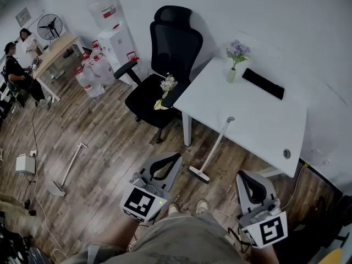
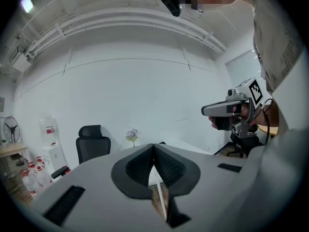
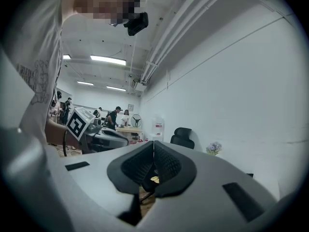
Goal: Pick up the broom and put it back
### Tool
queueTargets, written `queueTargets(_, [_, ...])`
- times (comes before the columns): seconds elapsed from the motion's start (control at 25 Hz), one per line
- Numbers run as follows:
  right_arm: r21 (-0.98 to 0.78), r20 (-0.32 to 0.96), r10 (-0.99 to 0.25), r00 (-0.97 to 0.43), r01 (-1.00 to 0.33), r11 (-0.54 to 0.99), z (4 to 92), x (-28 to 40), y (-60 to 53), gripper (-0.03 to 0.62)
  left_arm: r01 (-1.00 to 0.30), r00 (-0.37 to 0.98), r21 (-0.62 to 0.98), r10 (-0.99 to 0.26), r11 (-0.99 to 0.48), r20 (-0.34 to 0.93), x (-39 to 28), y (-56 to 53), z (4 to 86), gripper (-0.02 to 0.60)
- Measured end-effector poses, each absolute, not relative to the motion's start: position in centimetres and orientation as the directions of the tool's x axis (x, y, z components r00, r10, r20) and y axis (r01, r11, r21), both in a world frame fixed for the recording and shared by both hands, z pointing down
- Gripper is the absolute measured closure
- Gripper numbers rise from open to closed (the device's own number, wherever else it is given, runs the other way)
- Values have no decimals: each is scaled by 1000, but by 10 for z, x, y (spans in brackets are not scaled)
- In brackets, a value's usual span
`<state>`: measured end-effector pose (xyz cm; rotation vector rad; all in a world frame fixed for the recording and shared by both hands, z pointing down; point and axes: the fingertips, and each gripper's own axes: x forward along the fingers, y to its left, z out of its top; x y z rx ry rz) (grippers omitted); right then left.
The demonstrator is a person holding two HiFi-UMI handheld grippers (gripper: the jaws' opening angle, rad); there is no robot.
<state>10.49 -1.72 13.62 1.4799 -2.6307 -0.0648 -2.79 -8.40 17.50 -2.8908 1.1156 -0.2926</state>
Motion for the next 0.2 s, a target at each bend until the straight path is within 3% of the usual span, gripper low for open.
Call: queueTargets(0.2, [83, 74, -855, -513, -851, 518, 133, 106, -17, 563, -670, 722, -74, -672, -738, 166, -28, -81, 169, 565])
